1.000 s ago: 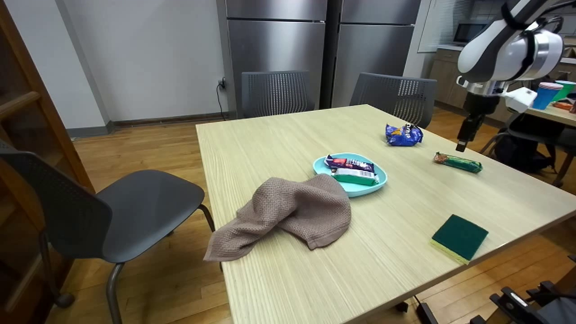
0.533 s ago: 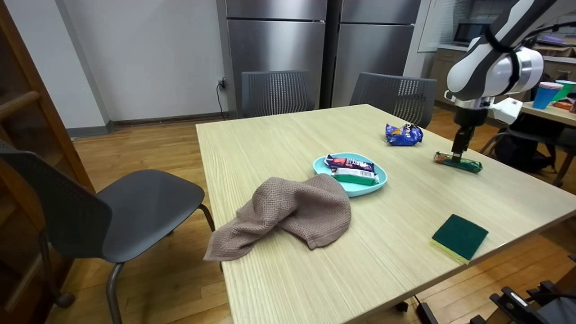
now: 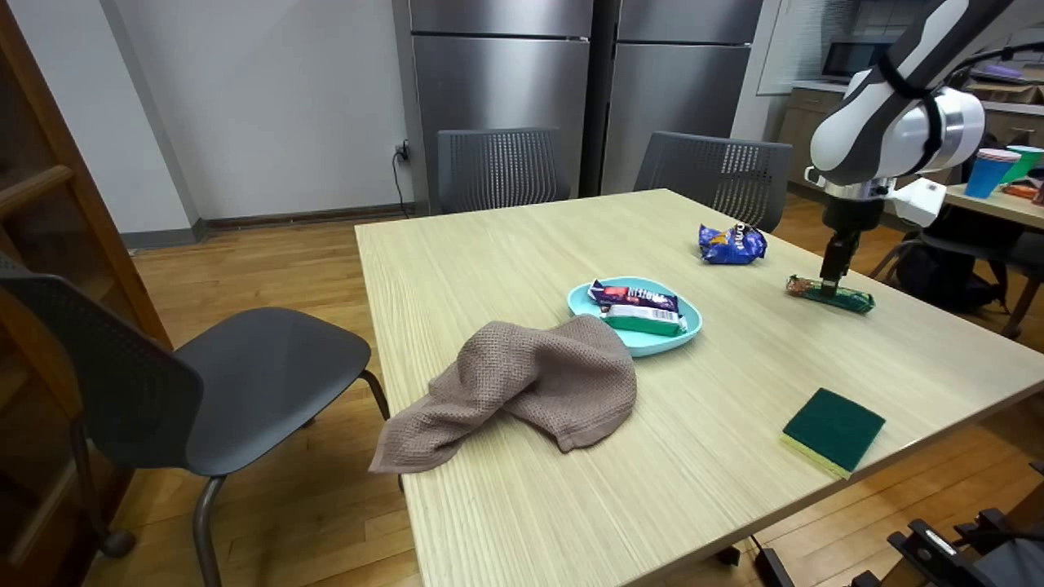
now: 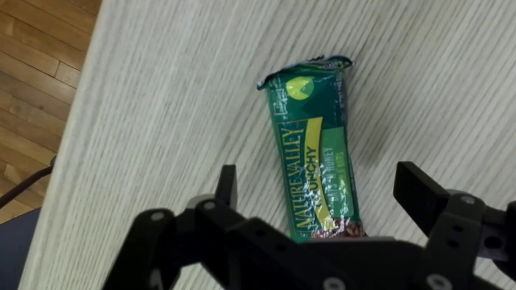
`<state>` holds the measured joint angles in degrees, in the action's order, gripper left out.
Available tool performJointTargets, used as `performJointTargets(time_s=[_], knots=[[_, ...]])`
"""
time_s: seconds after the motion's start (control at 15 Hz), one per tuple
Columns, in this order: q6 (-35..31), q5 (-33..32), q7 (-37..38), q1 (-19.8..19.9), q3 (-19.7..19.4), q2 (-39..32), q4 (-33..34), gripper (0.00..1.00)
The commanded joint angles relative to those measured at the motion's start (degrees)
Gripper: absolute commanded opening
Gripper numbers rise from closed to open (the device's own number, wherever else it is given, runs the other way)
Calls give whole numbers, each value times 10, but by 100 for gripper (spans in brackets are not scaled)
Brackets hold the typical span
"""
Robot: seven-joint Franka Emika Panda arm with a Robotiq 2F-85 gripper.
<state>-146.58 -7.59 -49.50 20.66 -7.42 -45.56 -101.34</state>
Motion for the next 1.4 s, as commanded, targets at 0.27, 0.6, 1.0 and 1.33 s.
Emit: performJointTargets(time_s=[0.27, 0.6, 1.0, 1.33], knots=[[1, -16, -2, 7, 5, 4, 0, 66], [2, -10, -11, 15, 12, 10, -4, 25], [2, -17, -18, 7, 12, 41, -35, 11], [-7, -42, -11, -19, 9, 105, -91, 11]])
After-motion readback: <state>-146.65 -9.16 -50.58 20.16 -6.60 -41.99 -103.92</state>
